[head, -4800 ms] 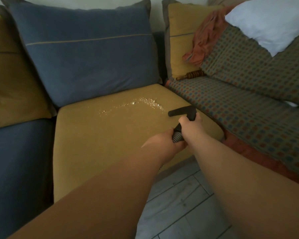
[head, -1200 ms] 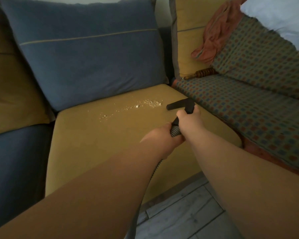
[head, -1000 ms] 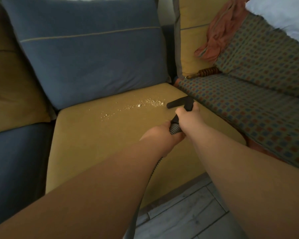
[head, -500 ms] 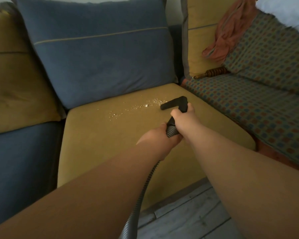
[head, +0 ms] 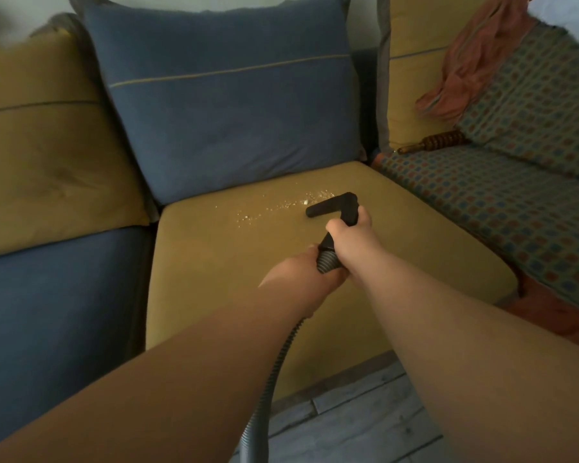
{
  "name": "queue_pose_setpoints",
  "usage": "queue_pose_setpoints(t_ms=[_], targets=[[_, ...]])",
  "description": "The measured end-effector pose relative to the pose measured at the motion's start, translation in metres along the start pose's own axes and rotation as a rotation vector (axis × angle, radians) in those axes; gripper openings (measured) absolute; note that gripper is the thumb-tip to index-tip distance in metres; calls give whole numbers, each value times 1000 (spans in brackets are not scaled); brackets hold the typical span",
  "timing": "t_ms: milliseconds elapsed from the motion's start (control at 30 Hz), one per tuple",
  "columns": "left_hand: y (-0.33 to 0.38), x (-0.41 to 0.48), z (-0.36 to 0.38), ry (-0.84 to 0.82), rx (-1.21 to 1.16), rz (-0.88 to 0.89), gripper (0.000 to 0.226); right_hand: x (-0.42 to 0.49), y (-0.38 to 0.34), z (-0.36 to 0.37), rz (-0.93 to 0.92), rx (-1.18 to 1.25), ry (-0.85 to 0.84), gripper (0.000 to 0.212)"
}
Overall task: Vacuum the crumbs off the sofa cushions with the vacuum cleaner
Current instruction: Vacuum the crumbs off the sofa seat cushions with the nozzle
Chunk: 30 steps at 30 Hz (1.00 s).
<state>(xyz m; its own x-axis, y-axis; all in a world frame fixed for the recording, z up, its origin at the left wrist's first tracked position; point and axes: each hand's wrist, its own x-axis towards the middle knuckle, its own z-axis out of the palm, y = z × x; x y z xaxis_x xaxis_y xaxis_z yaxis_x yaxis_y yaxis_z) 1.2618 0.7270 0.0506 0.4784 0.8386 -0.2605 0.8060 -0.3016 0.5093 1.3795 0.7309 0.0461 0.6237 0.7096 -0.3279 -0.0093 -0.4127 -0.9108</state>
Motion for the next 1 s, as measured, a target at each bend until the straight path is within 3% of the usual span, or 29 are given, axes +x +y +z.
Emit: queue_pose_setpoints(t_ms=[400,833,1000], targets=[[-53,-38,-23,30,-67,-100,73,-42,-7,58,-33,-53,-102,71],[-105,-54,-47,80,-118,-195,68,-66,-19,114,-54,-130,-195,74],[-101,-54,-44,67,-92,-178,78,-73,-20,108,-14,-114,-153,72]])
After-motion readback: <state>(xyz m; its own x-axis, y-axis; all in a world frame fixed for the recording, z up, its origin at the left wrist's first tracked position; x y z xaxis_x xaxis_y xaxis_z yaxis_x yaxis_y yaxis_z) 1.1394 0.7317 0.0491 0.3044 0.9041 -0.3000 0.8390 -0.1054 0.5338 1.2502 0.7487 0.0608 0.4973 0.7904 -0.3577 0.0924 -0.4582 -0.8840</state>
